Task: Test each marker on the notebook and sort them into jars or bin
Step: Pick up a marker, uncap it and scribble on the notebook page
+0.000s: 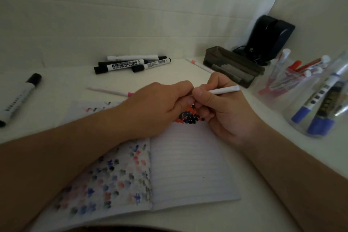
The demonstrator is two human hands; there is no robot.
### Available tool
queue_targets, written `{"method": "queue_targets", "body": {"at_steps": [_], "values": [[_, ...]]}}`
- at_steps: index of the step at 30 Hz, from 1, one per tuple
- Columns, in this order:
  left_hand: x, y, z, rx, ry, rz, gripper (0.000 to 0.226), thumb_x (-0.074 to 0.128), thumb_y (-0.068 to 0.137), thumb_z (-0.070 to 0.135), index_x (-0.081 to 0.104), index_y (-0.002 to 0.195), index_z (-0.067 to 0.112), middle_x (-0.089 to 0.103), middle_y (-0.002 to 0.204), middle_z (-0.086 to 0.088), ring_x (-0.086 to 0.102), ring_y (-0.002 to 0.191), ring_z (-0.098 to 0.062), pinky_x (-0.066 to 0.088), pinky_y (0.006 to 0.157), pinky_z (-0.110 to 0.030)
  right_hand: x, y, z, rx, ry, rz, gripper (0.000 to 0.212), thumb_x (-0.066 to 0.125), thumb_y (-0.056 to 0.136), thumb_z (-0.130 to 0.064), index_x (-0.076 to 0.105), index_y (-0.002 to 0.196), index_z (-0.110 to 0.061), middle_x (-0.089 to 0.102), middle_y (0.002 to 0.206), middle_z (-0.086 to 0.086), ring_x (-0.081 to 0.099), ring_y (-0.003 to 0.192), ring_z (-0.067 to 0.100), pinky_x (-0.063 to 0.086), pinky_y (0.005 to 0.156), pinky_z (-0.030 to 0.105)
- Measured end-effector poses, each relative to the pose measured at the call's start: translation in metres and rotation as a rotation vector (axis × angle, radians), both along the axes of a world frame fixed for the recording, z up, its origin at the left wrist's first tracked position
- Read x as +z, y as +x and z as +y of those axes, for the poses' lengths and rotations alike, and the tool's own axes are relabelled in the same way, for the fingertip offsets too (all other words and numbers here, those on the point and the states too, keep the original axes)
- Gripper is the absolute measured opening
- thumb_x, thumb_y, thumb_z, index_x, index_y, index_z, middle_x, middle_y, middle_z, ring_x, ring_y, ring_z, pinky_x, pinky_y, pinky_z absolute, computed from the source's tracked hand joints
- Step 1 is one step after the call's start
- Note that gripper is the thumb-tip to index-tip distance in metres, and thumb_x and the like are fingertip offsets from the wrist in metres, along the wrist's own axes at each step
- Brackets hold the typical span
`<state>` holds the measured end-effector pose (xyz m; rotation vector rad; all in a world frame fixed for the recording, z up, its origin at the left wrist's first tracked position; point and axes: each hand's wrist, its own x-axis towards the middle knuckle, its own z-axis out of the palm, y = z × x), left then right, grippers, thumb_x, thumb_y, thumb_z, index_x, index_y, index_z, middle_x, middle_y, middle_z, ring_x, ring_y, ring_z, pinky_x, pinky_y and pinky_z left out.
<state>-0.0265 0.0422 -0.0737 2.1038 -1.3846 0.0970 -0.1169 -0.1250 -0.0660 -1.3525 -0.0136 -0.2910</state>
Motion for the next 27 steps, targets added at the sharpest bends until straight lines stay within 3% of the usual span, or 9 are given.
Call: {"method": "queue_targets", "body": {"at_steps": [4, 7, 9, 13, 15, 18, 21, 24, 27], "values": [[0.002, 0.000, 0.001, -0.017, -0.004, 0.101, 0.020, 0.039, 0.101, 0.057, 0.049, 0.103, 0.040, 0.062, 0.071, 0.010, 0.057, 0.061, -0.009, 0.046, 0.056, -0.036, 0.001, 0.000, -0.006, 0.042, -0.039, 0.019, 0.028, 0.071, 0.086, -0.006, 0.056, 0.065, -0.018, 0.065, 0.063, 0.011, 0.049, 0.046, 0.016, 0.035, 0.041, 0.021], [0.006, -0.003, -0.002, 0.039, 0.108, 0.188, 0.047, 0.037, 0.084, 0.080, 0.037, 0.112, 0.042, 0.065, 0.070, 0.007, 0.057, 0.063, -0.007, 0.047, 0.060, -0.034, 0.017, -0.001, -0.023, -0.022, -0.019, 0.052, 0.030, 0.066, 0.085, -0.004, 0.052, 0.064, -0.020, 0.056, 0.060, 0.008, 0.041, 0.047, 0.017, 0.023, 0.043, 0.022], [0.006, -0.005, -0.002, 0.080, 0.222, 0.173, 0.061, 0.048, 0.077, 0.086, 0.032, 0.114, 0.039, 0.061, 0.074, 0.008, 0.056, 0.067, -0.005, 0.046, 0.062, -0.033, 0.032, -0.006, -0.041, -0.053, 0.023, 0.069, 0.022, 0.057, 0.079, -0.004, 0.047, 0.069, -0.020, 0.050, 0.062, 0.006, 0.039, 0.053, 0.017, 0.019, 0.050, 0.027], [0.007, -0.008, -0.004, 0.040, 0.433, 0.008, 0.070, 0.059, 0.072, 0.087, 0.033, 0.124, 0.047, 0.055, 0.086, 0.017, 0.053, 0.077, 0.000, 0.041, 0.063, -0.026, 0.033, -0.017, -0.054, 0.090, -0.056, 0.192, 0.012, 0.058, 0.080, -0.007, 0.061, 0.089, -0.015, 0.056, 0.071, 0.009, 0.050, 0.060, 0.019, 0.037, 0.056, 0.025], [0.008, -0.007, -0.006, 0.036, 0.446, -0.005, 0.072, 0.056, 0.070, 0.090, 0.038, 0.128, 0.051, 0.053, 0.087, 0.021, 0.050, 0.078, 0.002, 0.039, 0.064, -0.026, 0.019, -0.022, -0.050, 0.089, -0.137, 0.253, 0.005, 0.060, 0.085, -0.009, 0.065, 0.083, -0.010, 0.059, 0.070, 0.012, 0.055, 0.058, 0.021, 0.045, 0.052, 0.024], [0.007, -0.006, -0.009, 0.023, 0.461, -0.025, 0.074, 0.051, 0.066, 0.095, 0.040, 0.130, 0.057, 0.050, 0.088, 0.027, 0.047, 0.082, 0.005, 0.042, 0.071, -0.029, 0.001, -0.027, -0.046, -0.083, -0.380, 0.235, 0.023, 0.070, 0.088, -0.003, 0.064, 0.068, -0.013, 0.059, 0.061, 0.013, 0.052, 0.052, 0.022, 0.040, 0.044, 0.024], [0.008, -0.007, -0.012, 0.019, 0.479, -0.050, 0.078, 0.048, 0.065, 0.097, 0.038, 0.134, 0.061, 0.046, 0.088, 0.029, 0.047, 0.082, 0.000, 0.045, 0.076, -0.031, -0.004, -0.028, -0.038, -0.149, -0.564, 0.180, 0.026, 0.073, 0.083, 0.000, 0.061, 0.065, -0.014, 0.059, 0.057, 0.012, 0.052, 0.049, 0.021, 0.040, 0.046, 0.026], [0.011, -0.007, -0.014, 0.029, 0.508, -0.069, 0.082, 0.048, 0.065, 0.097, 0.036, 0.138, 0.061, 0.043, 0.086, 0.031, 0.046, 0.084, -0.003, 0.044, 0.076, -0.031, -0.006, -0.026, -0.031, -0.194, -0.607, 0.187, 0.022, 0.071, 0.083, 0.004, 0.058, 0.067, -0.005, 0.061, 0.057, 0.014, 0.053, 0.050, 0.025, 0.042, 0.048, 0.032], [0.013, -0.007, -0.013, 0.022, 0.517, -0.068, 0.083, 0.048, 0.065, 0.096, 0.036, 0.139, 0.061, 0.036, 0.081, 0.035, 0.043, 0.077, 0.002, 0.040, 0.073, -0.029, -0.008, -0.024, -0.029, -0.220, -0.588, 0.205, 0.023, 0.069, 0.083, 0.005, 0.052, 0.067, 0.003, 0.063, 0.056, 0.015, 0.058, 0.048, 0.025, 0.045, 0.044, 0.029]]}}
